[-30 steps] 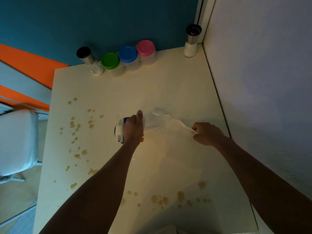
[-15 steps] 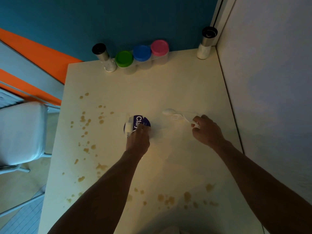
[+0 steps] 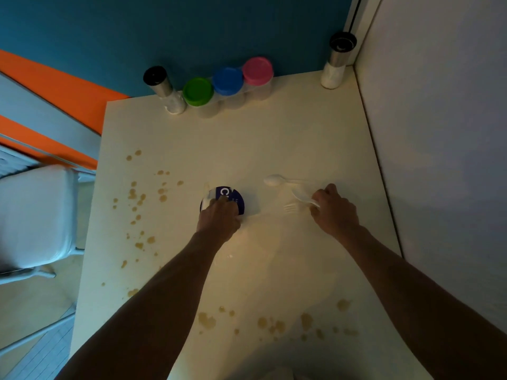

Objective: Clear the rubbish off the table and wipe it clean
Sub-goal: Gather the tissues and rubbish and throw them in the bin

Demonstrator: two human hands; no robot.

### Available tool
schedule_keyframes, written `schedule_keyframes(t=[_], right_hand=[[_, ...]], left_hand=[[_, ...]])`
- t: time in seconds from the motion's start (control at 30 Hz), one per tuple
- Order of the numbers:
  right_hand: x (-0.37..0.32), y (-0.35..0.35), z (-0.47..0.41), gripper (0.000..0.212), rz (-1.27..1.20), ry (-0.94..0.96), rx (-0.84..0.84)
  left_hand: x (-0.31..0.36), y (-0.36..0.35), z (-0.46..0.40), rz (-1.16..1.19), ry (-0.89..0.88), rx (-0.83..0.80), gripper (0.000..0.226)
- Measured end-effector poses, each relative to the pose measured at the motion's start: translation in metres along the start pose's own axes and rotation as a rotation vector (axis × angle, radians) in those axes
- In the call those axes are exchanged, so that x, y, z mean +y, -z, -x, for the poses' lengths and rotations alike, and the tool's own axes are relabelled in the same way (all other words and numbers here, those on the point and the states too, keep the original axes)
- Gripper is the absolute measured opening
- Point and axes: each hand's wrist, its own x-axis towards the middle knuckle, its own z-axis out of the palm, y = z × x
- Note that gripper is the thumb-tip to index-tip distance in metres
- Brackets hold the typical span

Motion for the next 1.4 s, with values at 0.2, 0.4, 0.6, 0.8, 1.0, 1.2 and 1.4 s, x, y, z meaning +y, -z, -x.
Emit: schedule_keyframes(t=[0.2, 0.4, 0.6, 0.8, 1.0, 1.2, 1.4], right_hand=[[0.000, -0.001, 0.003, 0.046, 0.155, 0.055, -0.059], [0.014, 0.001, 0.009, 0.042, 0.188, 0.069, -0.031], [0.030, 0.004, 0.016, 0.033, 0.020, 0.014, -0.029], [0.042, 0.006, 0.031, 0.031, -0.321, -0.191, -0.035], [0.052, -0.003, 0.046, 0.027, -0.384, -0.235, 0.008], [0.051, -0.008, 0.049, 0.022, -0.475, -0.172, 0.048], [0.036, -0.004, 0.050, 0.017, -0.638, -0.144, -0.009]], left_hand=[[0.009, 0.001, -0.008, -0.109, -0.014, -0.043, 0.038], [0.029, 0.002, -0.010, -0.135, -0.077, -0.032, 0.028], [0.059, 0.017, -0.023, 0.043, -0.113, -0.003, 0.027], [0.107, 0.034, -0.049, 0.011, -0.230, 0.070, 0.032], [0.128, 0.031, -0.066, -0.240, -0.262, 0.050, 0.027], [0.116, 0.024, -0.062, -0.203, -0.218, 0.021, 0.026], [0.102, 0.022, -0.037, -0.088, -0.090, -0.048, 0.025]])
